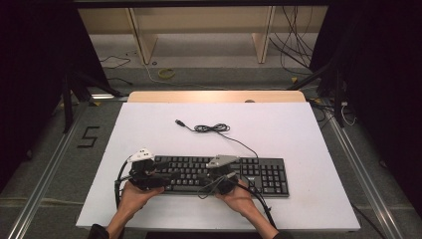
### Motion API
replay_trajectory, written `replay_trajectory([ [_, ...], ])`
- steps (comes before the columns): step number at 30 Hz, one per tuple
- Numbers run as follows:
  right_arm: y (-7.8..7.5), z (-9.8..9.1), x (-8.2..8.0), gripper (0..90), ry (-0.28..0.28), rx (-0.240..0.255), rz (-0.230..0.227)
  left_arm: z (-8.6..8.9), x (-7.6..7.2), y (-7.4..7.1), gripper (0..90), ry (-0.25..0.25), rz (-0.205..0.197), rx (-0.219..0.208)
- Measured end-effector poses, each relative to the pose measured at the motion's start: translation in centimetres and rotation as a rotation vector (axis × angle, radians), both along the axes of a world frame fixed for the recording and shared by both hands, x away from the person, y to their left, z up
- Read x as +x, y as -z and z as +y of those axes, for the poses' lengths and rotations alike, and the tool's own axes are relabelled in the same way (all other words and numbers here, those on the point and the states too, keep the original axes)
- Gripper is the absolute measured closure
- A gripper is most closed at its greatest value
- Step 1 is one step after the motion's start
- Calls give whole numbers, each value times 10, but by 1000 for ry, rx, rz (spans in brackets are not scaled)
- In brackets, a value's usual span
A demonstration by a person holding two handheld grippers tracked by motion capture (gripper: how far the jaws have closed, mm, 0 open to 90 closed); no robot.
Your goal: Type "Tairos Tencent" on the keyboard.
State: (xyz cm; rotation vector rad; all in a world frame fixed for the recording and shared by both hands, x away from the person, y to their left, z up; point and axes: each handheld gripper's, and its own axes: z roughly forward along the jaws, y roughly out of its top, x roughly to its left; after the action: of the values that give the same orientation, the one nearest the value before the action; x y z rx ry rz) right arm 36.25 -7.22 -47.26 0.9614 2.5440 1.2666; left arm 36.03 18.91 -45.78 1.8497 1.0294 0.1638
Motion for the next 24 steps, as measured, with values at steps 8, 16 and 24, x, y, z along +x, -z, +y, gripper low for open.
replay_trajectory([
  [8,3,7,-1,900,-13,-5,11,-2,-4,1,325,7,-4,2],
  [16,5,9,1,900,-19,-12,15,-1,-8,3,323,10,-14,-3],
  [24,8,11,2,900,-19,-28,28,-2,-10,3,322,14,-15,-8],
])
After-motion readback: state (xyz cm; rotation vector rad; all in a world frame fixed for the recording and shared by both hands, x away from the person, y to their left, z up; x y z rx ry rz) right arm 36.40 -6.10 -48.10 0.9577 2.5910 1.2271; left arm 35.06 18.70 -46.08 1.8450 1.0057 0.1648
